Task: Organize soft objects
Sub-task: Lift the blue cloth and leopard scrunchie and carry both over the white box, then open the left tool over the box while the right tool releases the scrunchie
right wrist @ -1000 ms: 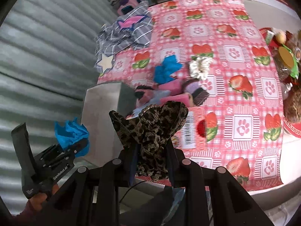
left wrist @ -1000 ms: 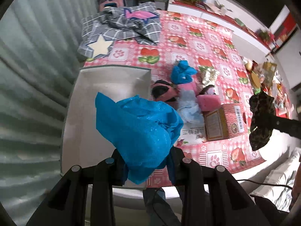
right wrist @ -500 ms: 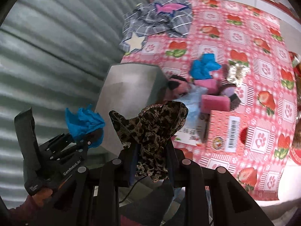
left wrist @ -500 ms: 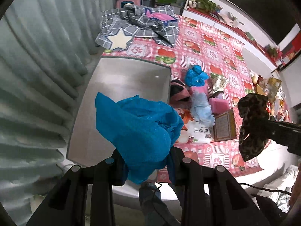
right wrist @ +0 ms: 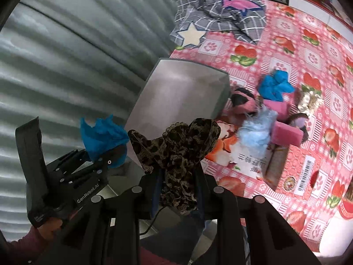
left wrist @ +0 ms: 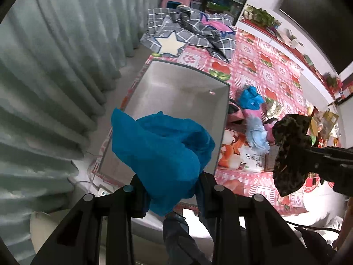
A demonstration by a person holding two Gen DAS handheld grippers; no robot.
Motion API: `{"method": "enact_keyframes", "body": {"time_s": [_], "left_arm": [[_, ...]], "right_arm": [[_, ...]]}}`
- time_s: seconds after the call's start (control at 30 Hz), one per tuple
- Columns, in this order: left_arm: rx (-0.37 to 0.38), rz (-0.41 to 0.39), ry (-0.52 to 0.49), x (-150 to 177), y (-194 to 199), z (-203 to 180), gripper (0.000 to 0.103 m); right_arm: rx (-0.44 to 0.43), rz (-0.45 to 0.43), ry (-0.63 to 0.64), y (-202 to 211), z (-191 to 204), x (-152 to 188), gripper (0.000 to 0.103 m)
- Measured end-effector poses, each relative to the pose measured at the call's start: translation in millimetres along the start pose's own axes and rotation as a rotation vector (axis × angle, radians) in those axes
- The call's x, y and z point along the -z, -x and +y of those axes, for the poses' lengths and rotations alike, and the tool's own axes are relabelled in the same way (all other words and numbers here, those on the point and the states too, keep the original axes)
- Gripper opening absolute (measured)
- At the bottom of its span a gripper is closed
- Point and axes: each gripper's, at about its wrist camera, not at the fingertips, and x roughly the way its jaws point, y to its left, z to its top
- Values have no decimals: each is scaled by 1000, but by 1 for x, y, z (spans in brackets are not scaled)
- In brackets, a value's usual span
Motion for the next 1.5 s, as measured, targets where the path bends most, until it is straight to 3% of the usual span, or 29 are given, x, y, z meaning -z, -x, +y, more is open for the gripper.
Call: {"method": "enact_keyframes", "body": {"time_s": [0.87, 1.27, 1.5], "left_arm": [[-34, 50, 99, 2, -14, 41, 36], [-63, 52, 104, -9, -23, 48, 35], [-62, 92, 110, -8, -34, 52, 36]], "right_arm": [[-41, 127, 63, -48, 29, -23, 28], [-22, 137, 70, -68, 35, -39, 28], [-16, 155, 72, -80, 38, -45, 28]]}}
